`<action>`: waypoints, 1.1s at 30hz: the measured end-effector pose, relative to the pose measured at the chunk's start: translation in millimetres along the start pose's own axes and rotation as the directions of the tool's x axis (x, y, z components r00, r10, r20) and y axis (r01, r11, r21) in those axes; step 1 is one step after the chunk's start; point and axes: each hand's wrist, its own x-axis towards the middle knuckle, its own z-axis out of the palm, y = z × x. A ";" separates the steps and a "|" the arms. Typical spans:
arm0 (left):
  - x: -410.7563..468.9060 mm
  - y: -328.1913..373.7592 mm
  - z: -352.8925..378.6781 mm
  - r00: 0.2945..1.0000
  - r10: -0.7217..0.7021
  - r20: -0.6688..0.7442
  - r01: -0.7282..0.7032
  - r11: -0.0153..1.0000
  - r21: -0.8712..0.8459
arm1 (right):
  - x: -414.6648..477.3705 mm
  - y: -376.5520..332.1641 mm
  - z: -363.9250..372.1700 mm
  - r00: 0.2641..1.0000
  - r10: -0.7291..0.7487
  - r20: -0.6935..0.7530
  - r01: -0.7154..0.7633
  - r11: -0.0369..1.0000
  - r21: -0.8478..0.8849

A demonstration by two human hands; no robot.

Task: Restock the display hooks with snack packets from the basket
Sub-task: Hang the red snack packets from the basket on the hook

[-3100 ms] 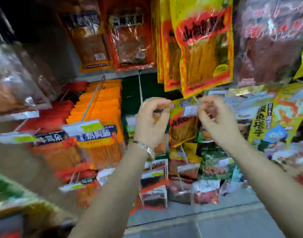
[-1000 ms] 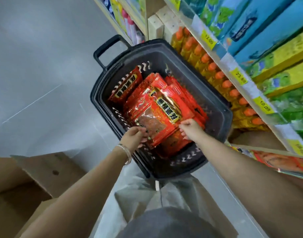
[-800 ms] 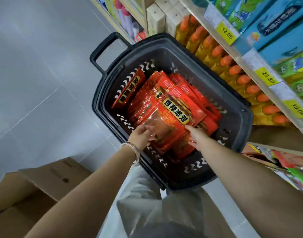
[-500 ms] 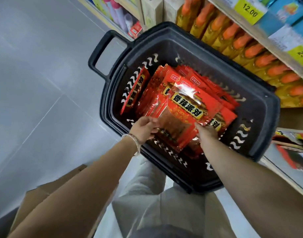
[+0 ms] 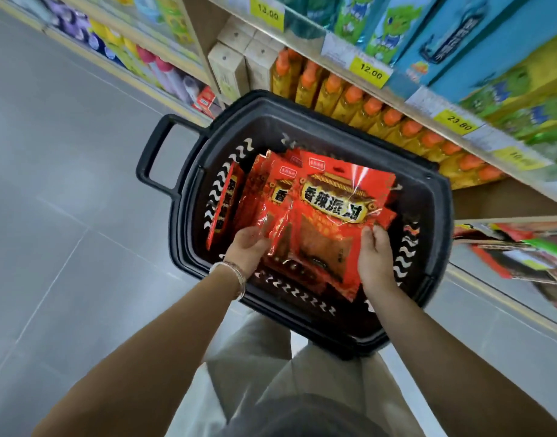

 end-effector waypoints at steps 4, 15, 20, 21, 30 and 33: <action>7.8 20.8 -5.3 0.995 0.034 0.092 -0.035 0.999 0.012 | 3.1 -24.2 14.8 0.940 0.189 0.284 -0.267 0.926 0.268; 31.8 10.9 -23.1 0.975 0.023 -0.222 -0.006 0.997 0.075 | 62.9 19.0 28.5 0.878 0.478 0.003 -0.476 0.872 0.113; 32.9 -1.2 -19.2 0.972 -0.093 -0.218 0.068 0.991 -0.116 | 65.0 32.4 35.4 0.875 0.464 0.140 -0.465 0.885 -0.026; 32.4 -1.5 -17.7 0.970 -0.116 -0.215 0.087 0.986 -0.140 | 61.8 32.5 37.5 0.894 0.429 0.131 -0.428 0.903 -0.034; 15.2 10.6 -15.8 0.964 -0.123 -0.237 0.108 0.991 -0.075 | 0.8 33.7 10.9 0.976 0.215 0.038 -0.213 0.976 -0.041; -8.6 28.7 -12.3 0.978 -0.057 -0.200 0.052 0.998 -0.028 | -22.5 29.2 -11.8 0.985 0.164 -0.043 -0.162 0.985 0.063</action>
